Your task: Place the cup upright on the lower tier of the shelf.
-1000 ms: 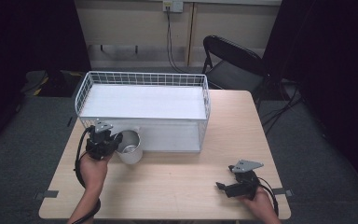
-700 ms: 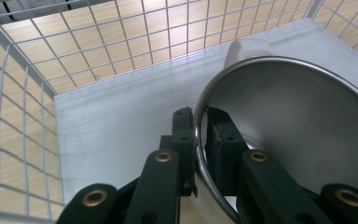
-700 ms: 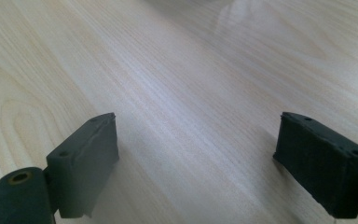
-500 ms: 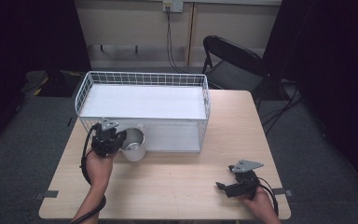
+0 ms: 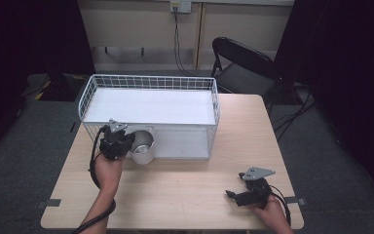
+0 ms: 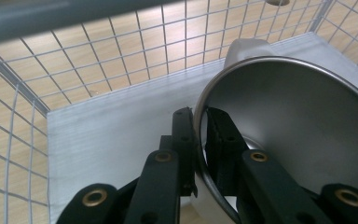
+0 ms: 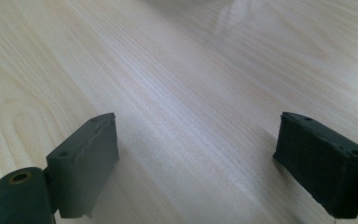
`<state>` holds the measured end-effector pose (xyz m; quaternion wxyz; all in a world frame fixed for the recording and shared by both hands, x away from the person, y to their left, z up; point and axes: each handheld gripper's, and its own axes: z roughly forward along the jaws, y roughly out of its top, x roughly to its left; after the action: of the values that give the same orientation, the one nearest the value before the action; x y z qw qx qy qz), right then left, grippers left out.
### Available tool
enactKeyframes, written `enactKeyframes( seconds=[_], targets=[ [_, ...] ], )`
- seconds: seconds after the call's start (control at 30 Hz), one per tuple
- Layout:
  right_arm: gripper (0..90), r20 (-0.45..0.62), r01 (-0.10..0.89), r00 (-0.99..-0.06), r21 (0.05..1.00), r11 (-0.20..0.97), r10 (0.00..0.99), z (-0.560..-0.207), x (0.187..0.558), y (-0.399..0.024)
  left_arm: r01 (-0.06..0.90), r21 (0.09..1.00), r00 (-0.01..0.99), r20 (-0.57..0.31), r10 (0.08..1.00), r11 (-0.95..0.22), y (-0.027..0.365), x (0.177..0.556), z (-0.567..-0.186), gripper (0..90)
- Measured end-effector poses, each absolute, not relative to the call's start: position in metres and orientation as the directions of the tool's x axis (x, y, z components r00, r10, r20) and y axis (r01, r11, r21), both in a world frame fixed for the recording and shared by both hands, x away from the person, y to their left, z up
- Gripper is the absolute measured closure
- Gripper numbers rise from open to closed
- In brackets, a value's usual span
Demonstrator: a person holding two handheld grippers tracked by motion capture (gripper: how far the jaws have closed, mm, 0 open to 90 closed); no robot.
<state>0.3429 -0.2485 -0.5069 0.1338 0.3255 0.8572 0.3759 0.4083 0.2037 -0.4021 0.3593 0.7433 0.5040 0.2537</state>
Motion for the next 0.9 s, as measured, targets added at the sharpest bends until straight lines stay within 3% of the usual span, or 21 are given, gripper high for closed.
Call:
enactKeyframes(
  seconds=[0.9],
  targets=[
    [12.1, 0.015, 0.458, -0.752, 0.732, 0.505, 0.659, -0.507, 0.343, -0.248, 0.562, 0.793, 0.34, 0.039, 0.94, -0.236, 0.2, 0.42, -0.406, 82.2]
  ],
)
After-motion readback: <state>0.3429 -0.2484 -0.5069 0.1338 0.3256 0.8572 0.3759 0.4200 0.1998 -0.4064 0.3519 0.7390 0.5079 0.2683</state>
